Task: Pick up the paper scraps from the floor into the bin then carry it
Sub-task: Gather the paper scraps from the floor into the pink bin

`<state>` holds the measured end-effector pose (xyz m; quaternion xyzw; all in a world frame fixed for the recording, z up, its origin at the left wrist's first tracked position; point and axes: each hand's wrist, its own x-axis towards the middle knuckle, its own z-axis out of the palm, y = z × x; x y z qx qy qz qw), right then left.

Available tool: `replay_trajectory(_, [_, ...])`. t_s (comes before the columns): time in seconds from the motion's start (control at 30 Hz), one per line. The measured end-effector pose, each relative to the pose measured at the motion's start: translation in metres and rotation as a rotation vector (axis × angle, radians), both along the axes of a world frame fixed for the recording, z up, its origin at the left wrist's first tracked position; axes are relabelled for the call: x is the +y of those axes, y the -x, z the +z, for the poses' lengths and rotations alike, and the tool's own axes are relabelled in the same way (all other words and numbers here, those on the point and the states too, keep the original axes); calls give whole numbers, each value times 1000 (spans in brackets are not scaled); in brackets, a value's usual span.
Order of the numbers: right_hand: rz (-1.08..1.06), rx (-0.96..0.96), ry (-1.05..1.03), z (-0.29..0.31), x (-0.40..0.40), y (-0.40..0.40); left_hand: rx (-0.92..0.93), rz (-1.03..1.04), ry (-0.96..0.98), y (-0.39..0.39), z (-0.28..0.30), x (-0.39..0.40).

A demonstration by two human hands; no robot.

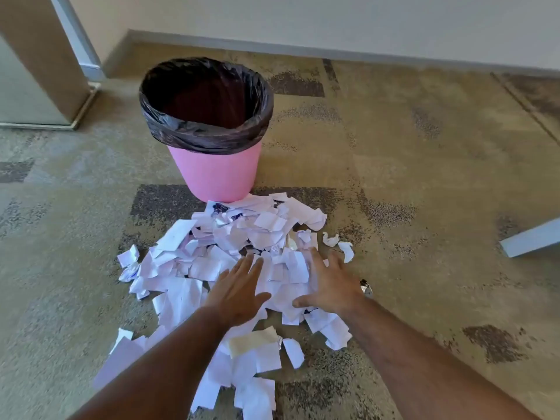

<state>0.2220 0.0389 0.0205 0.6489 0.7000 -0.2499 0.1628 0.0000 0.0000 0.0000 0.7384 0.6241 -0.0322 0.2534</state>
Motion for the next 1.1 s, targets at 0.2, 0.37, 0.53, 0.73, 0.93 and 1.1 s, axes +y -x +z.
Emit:
replay_trajectory(0.2, [-6,-52,34,-17,-1,-7,20,-40,29,-12,-18,20])
replay_trajectory(0.37, [-51,-48,70,-28,0,-6,103,-49,35,-19,-33,37])
replay_trajectory(0.53, [-59,-6,69,-37,0,3,166,-30,120,-28,-42,36])
replay_trajectory(0.73, [11,27,-36,-43,0,18,175,35,114,-46,-49,24])
replay_trajectory(0.93, [52,101,-105,-46,-1,35,94,101,14,-53,-52,20])
replay_trajectory(1.1, [51,202,-174,-50,-9,42,-41,135,9,-48,-42,20])
